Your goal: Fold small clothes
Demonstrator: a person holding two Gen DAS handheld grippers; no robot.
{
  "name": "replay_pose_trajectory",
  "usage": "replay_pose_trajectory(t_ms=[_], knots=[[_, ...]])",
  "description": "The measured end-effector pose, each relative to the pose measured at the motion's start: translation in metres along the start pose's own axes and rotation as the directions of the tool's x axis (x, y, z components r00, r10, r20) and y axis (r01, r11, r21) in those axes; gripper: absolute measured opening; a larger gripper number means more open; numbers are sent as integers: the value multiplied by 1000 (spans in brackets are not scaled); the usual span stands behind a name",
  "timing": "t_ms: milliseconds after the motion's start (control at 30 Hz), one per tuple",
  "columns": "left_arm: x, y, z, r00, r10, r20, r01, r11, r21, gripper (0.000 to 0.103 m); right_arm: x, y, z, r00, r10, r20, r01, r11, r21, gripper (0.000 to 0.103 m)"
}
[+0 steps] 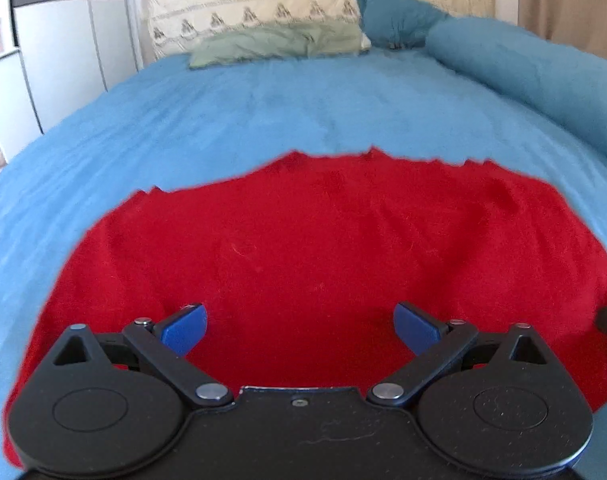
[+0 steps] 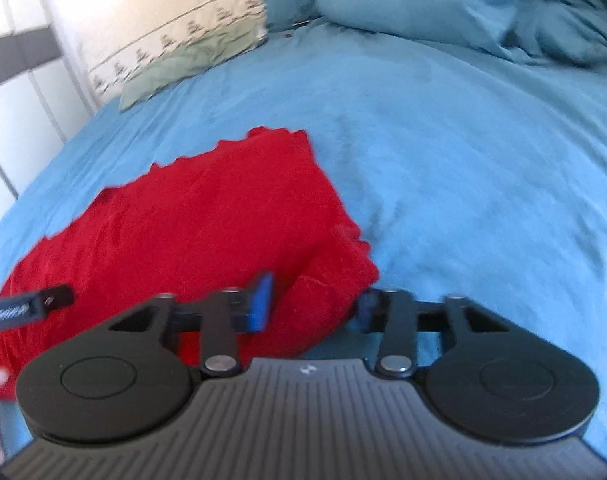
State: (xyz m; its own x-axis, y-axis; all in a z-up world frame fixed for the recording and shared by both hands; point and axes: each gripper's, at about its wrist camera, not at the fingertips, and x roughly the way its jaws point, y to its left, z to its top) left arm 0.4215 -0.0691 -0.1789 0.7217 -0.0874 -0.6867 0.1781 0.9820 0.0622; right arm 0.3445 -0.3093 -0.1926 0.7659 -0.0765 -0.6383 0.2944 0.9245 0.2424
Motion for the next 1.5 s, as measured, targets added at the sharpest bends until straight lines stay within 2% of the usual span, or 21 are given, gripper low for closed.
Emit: replay_pose_trajectory(t_ms=[67,133,233,333,433,500,567,600,667,700,767,867,900,933,967,1000,1033,1133,1233,1300,1500], knots=[[12,0,-1,1000,7,-22,-7,1000,14,103,0,7,4,1000,-18,-2,18,999,-31,36],[21,6,2,999,-6,-47,4,1000,-31,103,-2,12,10,1000,-26,-8,25,999,-36,27],[26,8,15,994,-13,-111,9,999,-38,103,-9,27,26,1000,-22,0,22,999,-34,25],[19,23,21,989,-53,-139,49,998,-35,103,-22,54,55,998,45,38,-44,999,-20,24],[-2,55,19,994,-36,-103,32,999,-43,103,-38,105,89,982,173,80,-168,983,-72,24],[-19,87,14,996,-22,-86,18,999,-50,103,-45,152,103,952,299,70,-286,946,-153,23],[-31,115,6,996,-1,-85,-3,999,-51,103,-47,207,102,902,432,-8,-418,869,-265,23],[-37,130,-1,996,10,-87,-15,998,-53,103,-45,234,95,866,496,-65,-489,813,-316,23],[-50,159,-19,995,31,-96,-38,996,-75,103,-36,278,68,800,568,-195,-595,707,-382,23],[-53,170,-28,994,32,-105,-42,995,-91,103,-26,295,53,788,559,-257,-613,680,-401,23],[-60,191,-49,992,24,-125,-40,991,-130,103,0,322,16,802,490,-342,-598,668,-443,23],[-67,208,-73,990,12,-137,-34,987,-156,103,28,333,-18,823,405,-398,-563,679,-471,27],[-70,211,-77,991,6,-135,-28,987,-161,103,30,331,-20,826,404,-393,-558,687,-466,35],[-75,213,-81,992,-4,-127,-17,986,-165,103,28,328,-18,822,415,-390,-564,693,-449,51],[-80,215,-83,993,-18,-114,-1,986,-168,103,23,323,-13,804,448,-392,-589,691,-419,64],[-85,216,-82,995,-32,-99,15,986,-169,103,15,315,-5,790,484,-377,-610,689,-392,91],[-92,214,-81,996,-45,-81,31,985,-172,103,3,305,3,786,518,-336,-617,686,-386,102],[-107,212,-75,995,-99,-21,93,976,-196,103,-30,268,31,808,554,-202,-583,698,-415,103],[-116,209,-71,988,-152,17,152,963,-222,103,-51,229,30,897,436,-77,-416,769,-485,103],[-116,203,-67,985,-168,32,171,959,-227,103,-54,203,15,934,352,-57,-329,792,-515,103],[-110,189,-52,988,-149,42,154,959,-237,102,-42,173,-54,973,215,-88,-227,801,-554,103]])
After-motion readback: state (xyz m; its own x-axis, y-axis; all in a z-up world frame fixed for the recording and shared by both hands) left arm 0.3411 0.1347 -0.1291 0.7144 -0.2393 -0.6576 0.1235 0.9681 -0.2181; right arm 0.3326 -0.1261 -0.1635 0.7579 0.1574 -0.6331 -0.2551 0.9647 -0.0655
